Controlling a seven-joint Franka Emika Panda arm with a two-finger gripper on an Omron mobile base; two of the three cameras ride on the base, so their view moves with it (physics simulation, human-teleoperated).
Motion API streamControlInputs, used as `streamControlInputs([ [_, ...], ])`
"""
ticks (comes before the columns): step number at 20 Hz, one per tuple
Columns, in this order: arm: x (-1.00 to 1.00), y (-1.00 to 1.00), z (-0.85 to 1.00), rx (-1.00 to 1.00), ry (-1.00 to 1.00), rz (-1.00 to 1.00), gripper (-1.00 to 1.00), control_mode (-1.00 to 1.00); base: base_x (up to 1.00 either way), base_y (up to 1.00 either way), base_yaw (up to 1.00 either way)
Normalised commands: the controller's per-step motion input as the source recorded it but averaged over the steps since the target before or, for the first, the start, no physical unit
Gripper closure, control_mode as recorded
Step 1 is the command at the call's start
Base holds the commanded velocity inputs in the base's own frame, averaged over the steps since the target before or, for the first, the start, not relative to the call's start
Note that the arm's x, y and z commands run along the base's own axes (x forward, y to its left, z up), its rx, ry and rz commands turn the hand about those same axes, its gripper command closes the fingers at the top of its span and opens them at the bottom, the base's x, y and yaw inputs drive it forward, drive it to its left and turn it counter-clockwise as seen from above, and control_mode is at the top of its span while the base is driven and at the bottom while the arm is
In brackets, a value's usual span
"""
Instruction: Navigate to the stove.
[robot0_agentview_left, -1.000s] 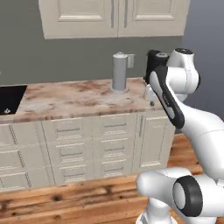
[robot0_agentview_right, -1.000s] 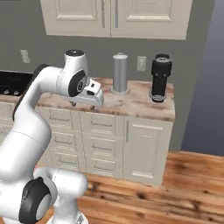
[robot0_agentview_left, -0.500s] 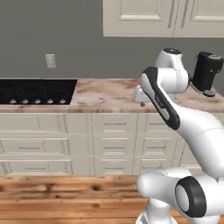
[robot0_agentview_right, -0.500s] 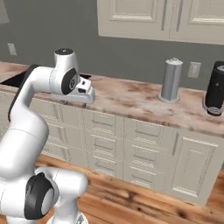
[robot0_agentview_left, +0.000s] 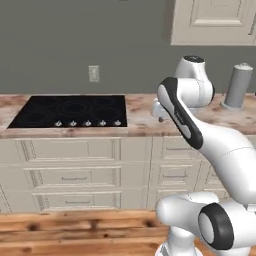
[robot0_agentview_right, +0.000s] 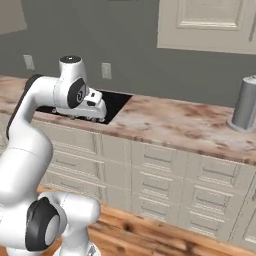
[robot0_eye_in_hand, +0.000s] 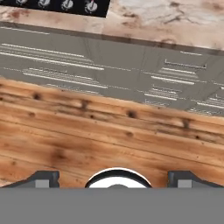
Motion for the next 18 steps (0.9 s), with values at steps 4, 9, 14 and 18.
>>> streamControlInputs([
  [4,0.0,0.0,0.0,0.0,0.0,0.0,-1.0,1.0,0.69,1.0,-0.17],
  [9,0.0,0.0,0.0,0.0,0.0,0.0,-1.0,1.0,0.68,1.0,-0.29],
  [14,0.0,0.0,0.0,0.0,0.0,0.0,-1.0,1.0,0.92,0.93,-0.24],
  [18,0.0,0.0,0.0,0.0,0.0,0.0,-1.0,1.0,0.92,0.94,-0.17],
])
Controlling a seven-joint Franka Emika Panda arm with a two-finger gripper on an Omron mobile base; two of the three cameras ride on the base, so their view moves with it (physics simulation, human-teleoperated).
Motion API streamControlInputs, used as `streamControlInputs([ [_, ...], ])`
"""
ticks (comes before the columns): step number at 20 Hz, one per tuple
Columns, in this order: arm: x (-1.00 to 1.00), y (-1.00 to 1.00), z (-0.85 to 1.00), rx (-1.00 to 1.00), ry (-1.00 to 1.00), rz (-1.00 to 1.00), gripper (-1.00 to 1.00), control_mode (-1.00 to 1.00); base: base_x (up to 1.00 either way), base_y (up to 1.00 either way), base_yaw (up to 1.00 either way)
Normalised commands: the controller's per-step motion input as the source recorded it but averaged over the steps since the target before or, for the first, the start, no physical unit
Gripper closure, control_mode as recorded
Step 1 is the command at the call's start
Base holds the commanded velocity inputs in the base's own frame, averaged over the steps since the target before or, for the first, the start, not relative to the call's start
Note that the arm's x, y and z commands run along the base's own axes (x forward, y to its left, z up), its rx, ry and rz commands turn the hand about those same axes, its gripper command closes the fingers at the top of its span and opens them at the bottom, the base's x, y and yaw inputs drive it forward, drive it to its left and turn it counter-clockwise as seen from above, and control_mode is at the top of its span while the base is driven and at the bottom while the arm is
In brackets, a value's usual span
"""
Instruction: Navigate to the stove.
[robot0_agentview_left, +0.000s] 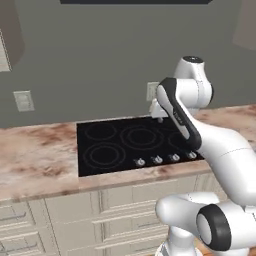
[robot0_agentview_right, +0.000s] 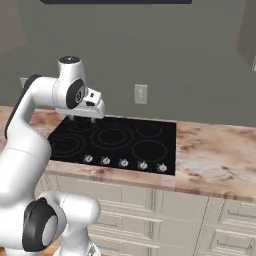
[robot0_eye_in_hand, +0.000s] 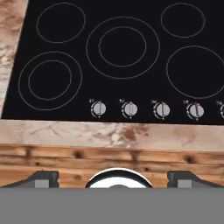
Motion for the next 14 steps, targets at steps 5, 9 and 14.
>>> streamControlInputs([
  [5,0.0,0.0,0.0,0.0,0.0,0.0,-1.0,1.0,0.97,0.55,0.0],
  [9,0.0,0.0,0.0,0.0,0.0,0.0,-1.0,1.0,0.88,0.04,0.02],
  [14,0.0,0.0,0.0,0.0,0.0,0.0,-1.0,1.0,0.8,0.0,0.07],
])
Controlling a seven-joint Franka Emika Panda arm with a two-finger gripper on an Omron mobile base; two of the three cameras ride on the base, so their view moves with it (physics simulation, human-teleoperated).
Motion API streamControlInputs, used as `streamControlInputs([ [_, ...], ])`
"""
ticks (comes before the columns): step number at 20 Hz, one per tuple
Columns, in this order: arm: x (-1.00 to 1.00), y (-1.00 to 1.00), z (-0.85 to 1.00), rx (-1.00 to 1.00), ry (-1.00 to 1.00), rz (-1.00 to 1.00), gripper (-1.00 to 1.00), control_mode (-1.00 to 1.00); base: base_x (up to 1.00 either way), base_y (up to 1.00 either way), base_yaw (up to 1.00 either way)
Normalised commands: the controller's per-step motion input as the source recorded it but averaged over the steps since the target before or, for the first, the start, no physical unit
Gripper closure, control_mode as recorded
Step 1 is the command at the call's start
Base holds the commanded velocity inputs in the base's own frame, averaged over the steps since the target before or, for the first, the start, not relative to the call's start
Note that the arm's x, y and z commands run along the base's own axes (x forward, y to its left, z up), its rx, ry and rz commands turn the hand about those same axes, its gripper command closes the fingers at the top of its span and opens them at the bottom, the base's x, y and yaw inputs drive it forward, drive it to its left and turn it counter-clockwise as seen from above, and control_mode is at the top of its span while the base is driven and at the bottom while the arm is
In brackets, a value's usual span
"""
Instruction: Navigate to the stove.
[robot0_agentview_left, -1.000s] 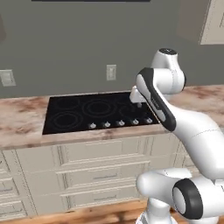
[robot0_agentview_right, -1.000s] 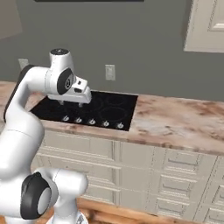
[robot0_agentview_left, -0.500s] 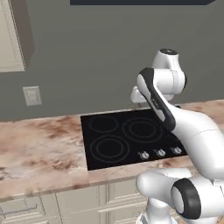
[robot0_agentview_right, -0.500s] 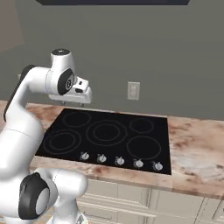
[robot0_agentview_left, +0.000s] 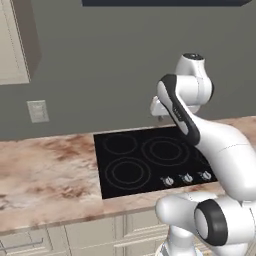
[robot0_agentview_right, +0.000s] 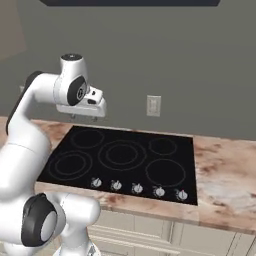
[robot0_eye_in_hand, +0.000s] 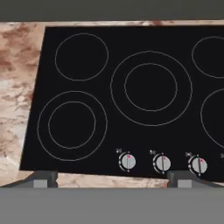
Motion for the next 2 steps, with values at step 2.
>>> streamControlInputs([
  [2,0.0,0.0,0.0,0.0,0.0,0.0,-1.0,1.0,0.27,0.0,0.02],
])
